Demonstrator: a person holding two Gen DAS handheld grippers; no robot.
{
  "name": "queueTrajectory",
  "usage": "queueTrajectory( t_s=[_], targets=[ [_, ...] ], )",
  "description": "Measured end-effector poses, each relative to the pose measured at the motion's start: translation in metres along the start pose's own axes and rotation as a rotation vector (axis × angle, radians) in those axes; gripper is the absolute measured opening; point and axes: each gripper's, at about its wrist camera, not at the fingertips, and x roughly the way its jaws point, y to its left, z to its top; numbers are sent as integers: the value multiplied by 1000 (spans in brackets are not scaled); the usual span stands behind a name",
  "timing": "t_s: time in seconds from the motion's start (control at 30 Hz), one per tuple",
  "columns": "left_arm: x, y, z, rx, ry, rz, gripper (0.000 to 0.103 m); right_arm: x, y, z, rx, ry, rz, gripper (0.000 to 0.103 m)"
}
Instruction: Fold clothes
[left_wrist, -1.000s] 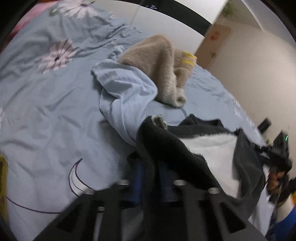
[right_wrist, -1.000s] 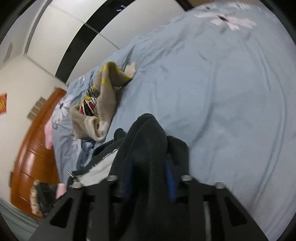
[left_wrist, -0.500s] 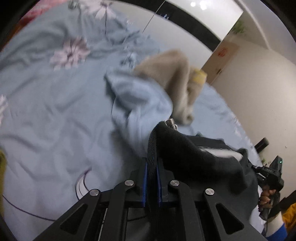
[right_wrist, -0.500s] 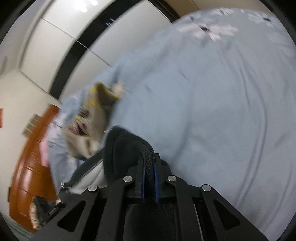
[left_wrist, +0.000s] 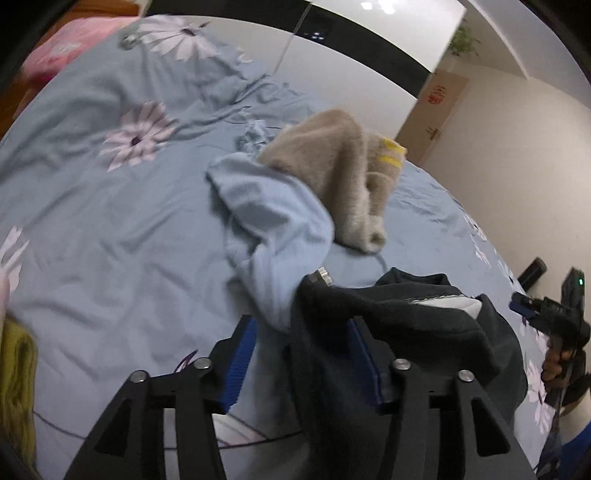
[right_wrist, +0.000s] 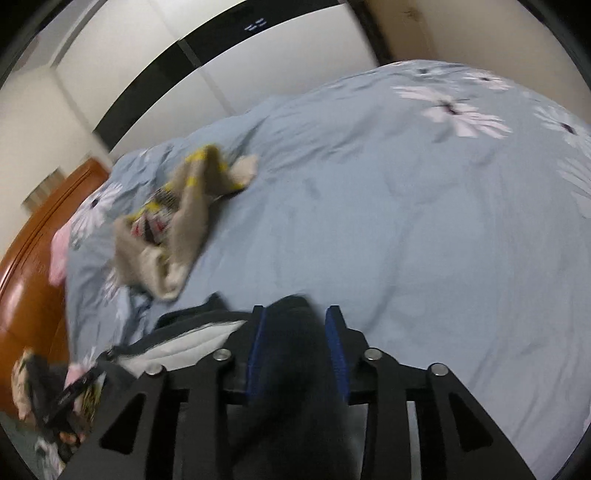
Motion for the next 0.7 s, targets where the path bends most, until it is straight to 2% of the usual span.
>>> queueTrajectory(
  t_s=[0.17, 0.27, 0.33, 0.4, 0.5, 0.53, 0.6, 0.7],
  targets=[
    [30, -16, 3, 78, 91, 54, 63, 38, 28, -4, -7, 126, -7, 41],
    [37, -22, 0, 117, 102, 86, 60, 52, 37, -11, -24, 165, -77, 42],
    [41, -25, -2, 142, 106, 106, 30, 57, 41, -14, -43, 178, -118, 42],
    [38, -30, -3, 175, 95, 125, 24, 61, 45, -16, -59, 188, -153, 41],
    [27, -39, -2, 224, 60, 135, 19, 63, 50, -19, -96, 204, -214, 13],
    [21, -39, 0, 227, 44, 126, 18, 60, 51, -18, -98, 202, -211, 9],
    [7, -36, 6, 212, 5, 87, 18, 48, 50, -13, -78, 177, -178, 8],
    [-20, -26, 17, 160, -75, 2, 17, 14, 40, 8, 34, 51, -49, 7]
  ],
)
